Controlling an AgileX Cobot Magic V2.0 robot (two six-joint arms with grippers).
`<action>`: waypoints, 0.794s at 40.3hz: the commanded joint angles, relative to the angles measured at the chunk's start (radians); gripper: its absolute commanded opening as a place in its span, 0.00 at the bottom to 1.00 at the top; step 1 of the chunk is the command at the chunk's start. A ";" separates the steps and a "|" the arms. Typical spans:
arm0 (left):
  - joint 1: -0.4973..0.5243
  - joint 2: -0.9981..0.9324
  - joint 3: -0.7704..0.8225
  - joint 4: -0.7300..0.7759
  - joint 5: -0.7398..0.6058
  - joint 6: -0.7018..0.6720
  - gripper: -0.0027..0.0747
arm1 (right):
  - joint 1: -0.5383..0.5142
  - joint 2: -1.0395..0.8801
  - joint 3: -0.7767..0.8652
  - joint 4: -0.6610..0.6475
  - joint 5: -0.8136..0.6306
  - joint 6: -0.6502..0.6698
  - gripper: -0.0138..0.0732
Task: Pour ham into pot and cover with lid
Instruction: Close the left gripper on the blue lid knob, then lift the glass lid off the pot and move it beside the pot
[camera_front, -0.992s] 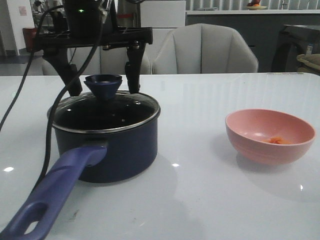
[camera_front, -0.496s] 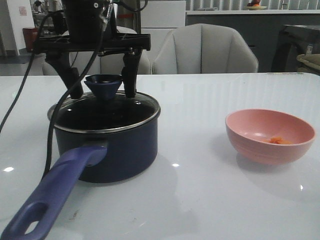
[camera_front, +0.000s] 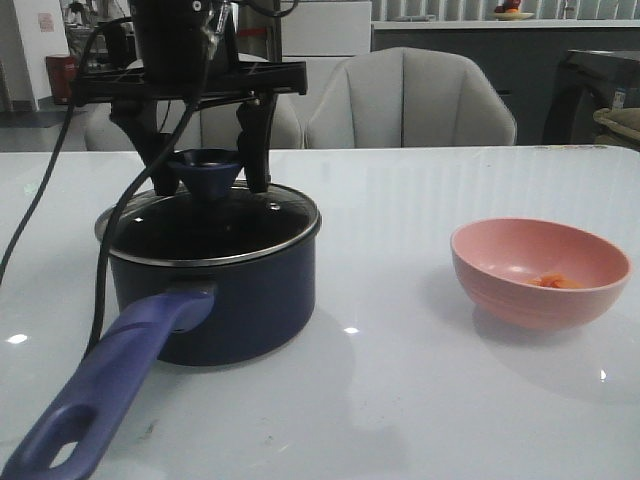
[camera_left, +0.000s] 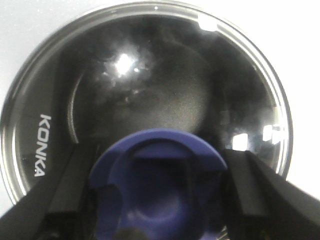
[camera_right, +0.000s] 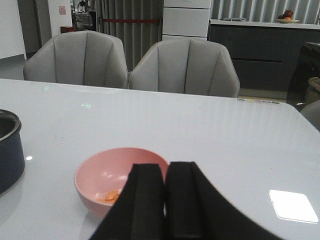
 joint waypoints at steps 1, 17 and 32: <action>0.001 -0.042 -0.020 -0.019 0.046 -0.005 0.20 | 0.001 -0.020 0.010 -0.010 -0.083 -0.002 0.34; 0.001 -0.078 -0.026 0.004 0.048 -0.005 0.19 | 0.001 -0.020 0.010 -0.010 -0.083 -0.002 0.34; 0.019 -0.172 -0.026 0.012 0.048 -0.003 0.19 | 0.001 -0.020 0.010 -0.010 -0.083 -0.002 0.34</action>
